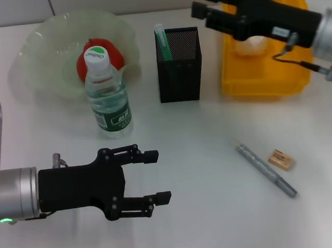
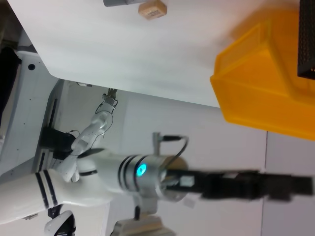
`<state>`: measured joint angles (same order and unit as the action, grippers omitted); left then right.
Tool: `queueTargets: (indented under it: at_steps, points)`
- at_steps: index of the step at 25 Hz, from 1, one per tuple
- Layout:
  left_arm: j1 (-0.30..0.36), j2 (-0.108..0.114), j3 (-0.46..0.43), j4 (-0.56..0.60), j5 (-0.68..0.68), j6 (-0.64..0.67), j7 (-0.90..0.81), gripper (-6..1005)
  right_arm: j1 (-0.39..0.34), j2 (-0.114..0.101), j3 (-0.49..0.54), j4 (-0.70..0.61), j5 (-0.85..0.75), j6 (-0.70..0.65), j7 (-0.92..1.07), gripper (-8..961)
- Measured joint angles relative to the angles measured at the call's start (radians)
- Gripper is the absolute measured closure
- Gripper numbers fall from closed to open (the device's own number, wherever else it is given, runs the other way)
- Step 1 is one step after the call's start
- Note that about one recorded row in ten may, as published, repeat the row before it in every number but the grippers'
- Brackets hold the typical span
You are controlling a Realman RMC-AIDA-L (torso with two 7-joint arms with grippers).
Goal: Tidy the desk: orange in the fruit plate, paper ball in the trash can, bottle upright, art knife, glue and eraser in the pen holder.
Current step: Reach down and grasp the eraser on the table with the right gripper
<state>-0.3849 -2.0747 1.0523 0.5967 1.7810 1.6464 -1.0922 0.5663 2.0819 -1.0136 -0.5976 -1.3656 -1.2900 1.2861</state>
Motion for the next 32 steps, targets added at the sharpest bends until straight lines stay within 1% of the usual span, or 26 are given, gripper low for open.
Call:
queueTargets:
  at_steps: [1,2,3,5,7,11,13,15,18,21,23,28,32]
  points:
    - [0.000,0.000,0.000,0.000,0.000,0.000,0.000,199,-0.021,0.000,0.000,-0.050,-0.023,-0.018,0.057,390]
    - [0.000,0.001,0.000,0.000,0.000,0.000,0.000,199,-0.068,-0.001,0.002,-0.189,-0.108,-0.053,0.197,390]
    - [0.000,0.001,0.000,0.000,0.000,0.000,0.000,199,-0.068,-0.001,0.002,-0.189,-0.108,-0.053,0.197,390]
    - [-0.001,0.001,0.000,0.000,0.000,0.000,0.000,199,-0.100,-0.001,0.007,-0.335,-0.231,-0.093,0.336,391]
    - [-0.002,0.001,0.000,0.000,0.000,0.000,0.000,199,-0.113,0.000,0.014,-0.494,-0.394,-0.165,0.502,392]
    - [-0.003,0.001,0.000,0.000,0.000,0.000,0.000,199,-0.087,-0.001,0.031,-0.730,-0.662,-0.313,0.803,394]
    - [-0.003,0.001,0.000,0.000,0.000,0.000,0.000,199,-0.057,-0.002,0.034,-0.815,-0.780,-0.391,0.923,395]
    - [-0.003,0.000,0.000,0.000,0.000,0.000,0.000,199,-0.020,-0.003,0.035,-0.870,-0.887,-0.451,1.006,396]
    - [-0.003,-0.001,0.000,0.000,0.000,0.002,0.000,199,0.044,-0.006,0.028,-0.893,-1.034,-0.527,1.102,397]
    - [-0.003,-0.001,0.000,0.000,0.000,0.015,0.000,199,0.095,-0.008,0.026,-0.858,-1.129,-0.567,1.149,397]
    - [-0.003,-0.001,0.000,0.000,-0.001,0.024,0.000,199,0.114,-0.007,0.025,-0.828,-1.172,-0.572,1.162,397]
    - [0.001,-0.001,0.000,-0.001,-0.035,0.034,0.001,198,0.142,-0.006,0.018,-0.732,-1.208,-0.565,1.192,398]
    - [0.002,-0.001,0.000,-0.001,-0.042,0.040,0.001,197,0.152,-0.004,-0.002,-0.685,-1.218,-0.555,1.197,398]
